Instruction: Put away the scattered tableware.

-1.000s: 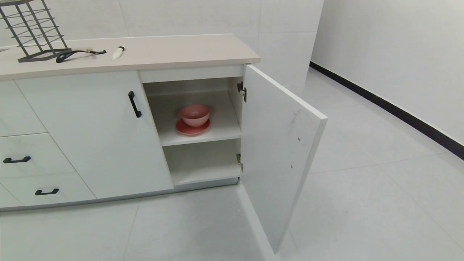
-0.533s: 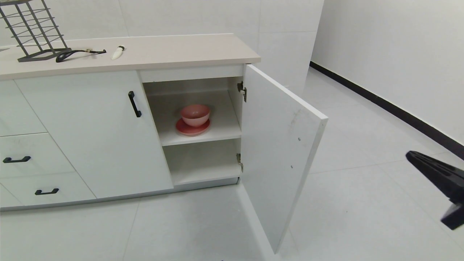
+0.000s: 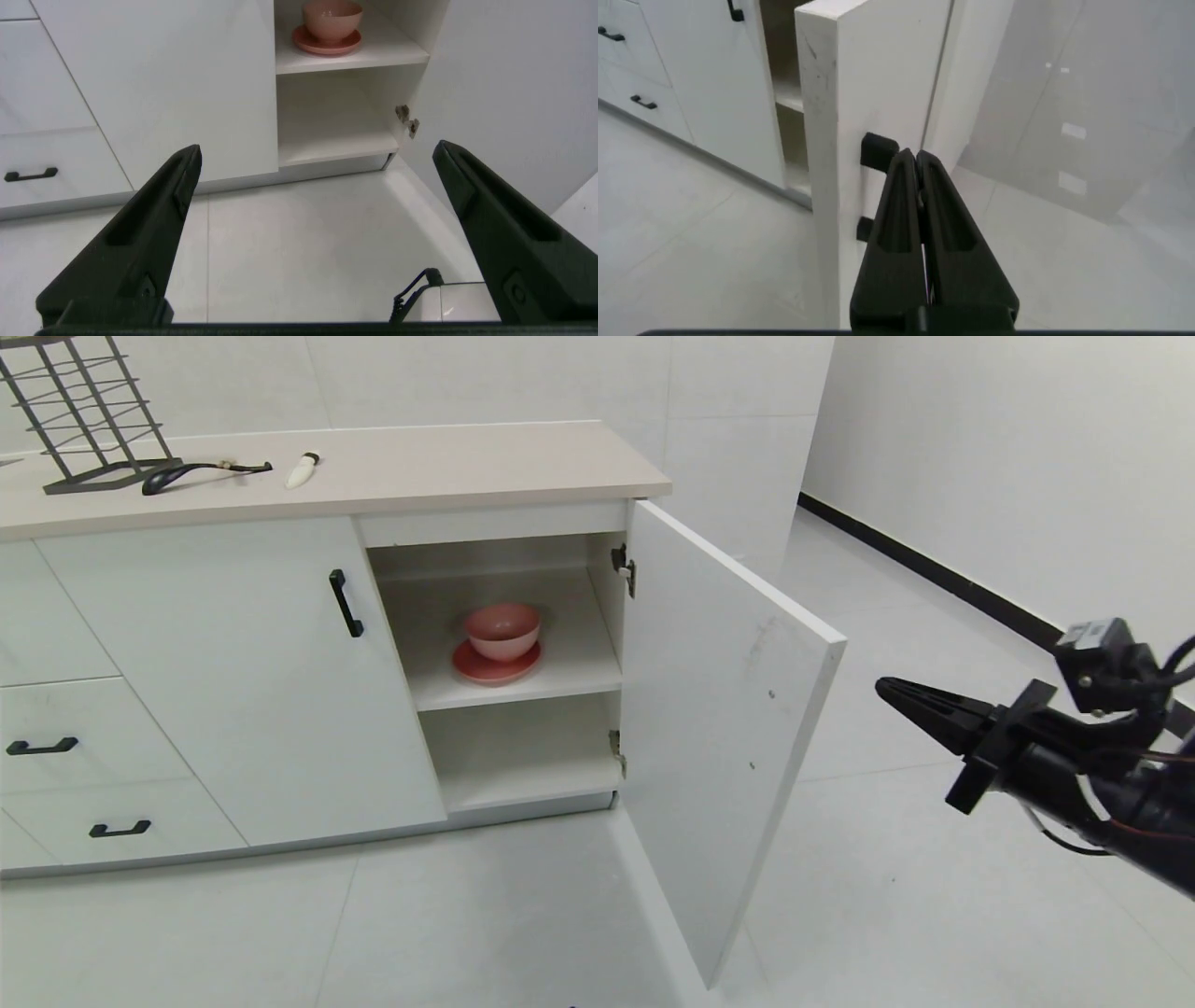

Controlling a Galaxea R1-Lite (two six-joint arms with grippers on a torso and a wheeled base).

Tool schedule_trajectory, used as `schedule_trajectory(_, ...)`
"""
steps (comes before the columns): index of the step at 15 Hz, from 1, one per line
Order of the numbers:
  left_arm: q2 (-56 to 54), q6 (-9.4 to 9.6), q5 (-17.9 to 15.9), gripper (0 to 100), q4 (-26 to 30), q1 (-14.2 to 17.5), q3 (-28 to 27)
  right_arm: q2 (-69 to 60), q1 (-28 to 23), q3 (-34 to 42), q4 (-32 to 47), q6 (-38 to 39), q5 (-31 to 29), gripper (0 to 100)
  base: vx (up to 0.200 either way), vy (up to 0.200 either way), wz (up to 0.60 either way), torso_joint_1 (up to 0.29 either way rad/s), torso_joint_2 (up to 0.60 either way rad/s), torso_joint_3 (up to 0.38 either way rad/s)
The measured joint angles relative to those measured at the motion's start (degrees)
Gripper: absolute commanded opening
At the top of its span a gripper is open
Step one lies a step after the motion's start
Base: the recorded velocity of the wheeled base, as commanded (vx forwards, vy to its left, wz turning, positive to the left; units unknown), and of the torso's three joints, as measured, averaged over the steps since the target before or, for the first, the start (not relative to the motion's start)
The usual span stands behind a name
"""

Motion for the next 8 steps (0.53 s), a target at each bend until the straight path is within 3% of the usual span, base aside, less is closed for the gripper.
schedule_trajectory(8, 0.0, 0.02, 0.0, 100, 0.0, 0.0, 0.0, 11.9, 2.8, -9.1, -0.7, -0.1, 0.0, 0, 0.0, 0.0, 0.0, 0.0, 0.0, 0.0)
